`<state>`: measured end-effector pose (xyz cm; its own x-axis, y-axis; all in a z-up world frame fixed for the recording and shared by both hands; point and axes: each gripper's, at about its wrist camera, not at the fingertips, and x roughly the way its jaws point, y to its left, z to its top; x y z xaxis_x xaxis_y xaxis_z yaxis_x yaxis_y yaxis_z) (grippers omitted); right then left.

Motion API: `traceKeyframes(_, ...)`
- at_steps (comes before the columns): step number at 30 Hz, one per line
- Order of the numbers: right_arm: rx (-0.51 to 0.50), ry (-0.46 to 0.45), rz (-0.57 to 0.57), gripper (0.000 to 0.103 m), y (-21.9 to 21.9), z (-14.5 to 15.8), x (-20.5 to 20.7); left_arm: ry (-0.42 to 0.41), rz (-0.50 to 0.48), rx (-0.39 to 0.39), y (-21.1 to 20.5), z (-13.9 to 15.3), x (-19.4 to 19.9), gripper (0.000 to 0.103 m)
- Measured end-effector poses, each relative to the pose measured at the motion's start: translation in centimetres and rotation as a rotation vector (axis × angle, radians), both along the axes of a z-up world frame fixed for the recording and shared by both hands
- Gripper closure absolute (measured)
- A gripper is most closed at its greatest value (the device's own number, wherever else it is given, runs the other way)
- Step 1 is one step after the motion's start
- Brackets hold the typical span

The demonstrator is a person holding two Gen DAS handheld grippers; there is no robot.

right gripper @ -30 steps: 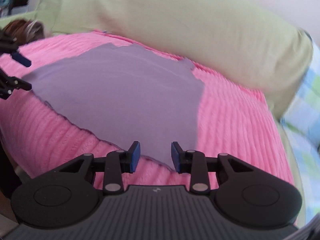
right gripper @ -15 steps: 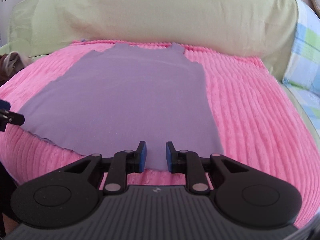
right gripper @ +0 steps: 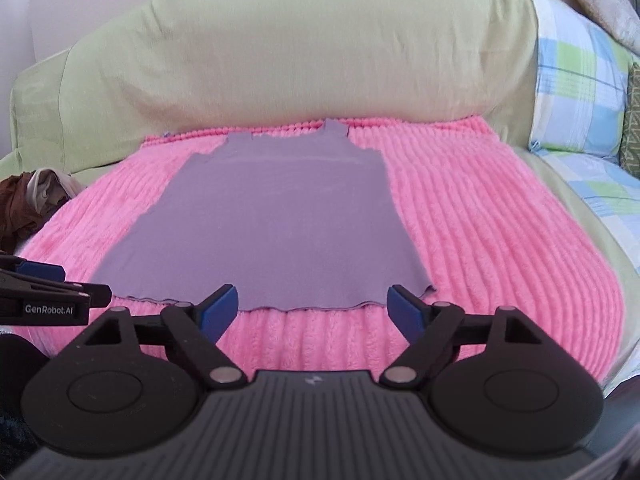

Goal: Fold clothes

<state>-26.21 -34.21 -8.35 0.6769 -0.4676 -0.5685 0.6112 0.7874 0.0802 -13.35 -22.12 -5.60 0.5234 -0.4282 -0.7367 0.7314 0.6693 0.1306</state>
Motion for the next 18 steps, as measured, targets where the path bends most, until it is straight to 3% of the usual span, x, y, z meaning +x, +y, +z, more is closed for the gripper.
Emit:
traceKeyframes(5,-0.020,-0.027,-0.012,0.017,1.1,1.0,-1.3,-0.031,-0.010,-0.002,0.2,0.7,-1.3,0.037)
traceKeyframes(7,-0.025,-0.030,-0.014,0.015,1.7,1.3,-1.4,-0.045,-0.024,-0.003,0.2,0.8,-1.6,0.030)
traceKeyframes(9,-0.034,-0.036,-0.004,0.007,1.6,1.3,-1.3,-0.065,-0.036,-0.004,0.0,0.9,-1.6,0.025)
traceKeyframes(13,-0.084,-0.092,0.029,0.001,0.3,1.3,-0.3,-0.129,-0.016,-0.026,-1.6,0.7,0.2,0.019)
traceKeyframes(18,-0.058,-0.119,0.067,0.001,-5.2,0.4,3.9,-0.123,-0.037,-0.024,-5.9,-0.4,7.2,0.018)
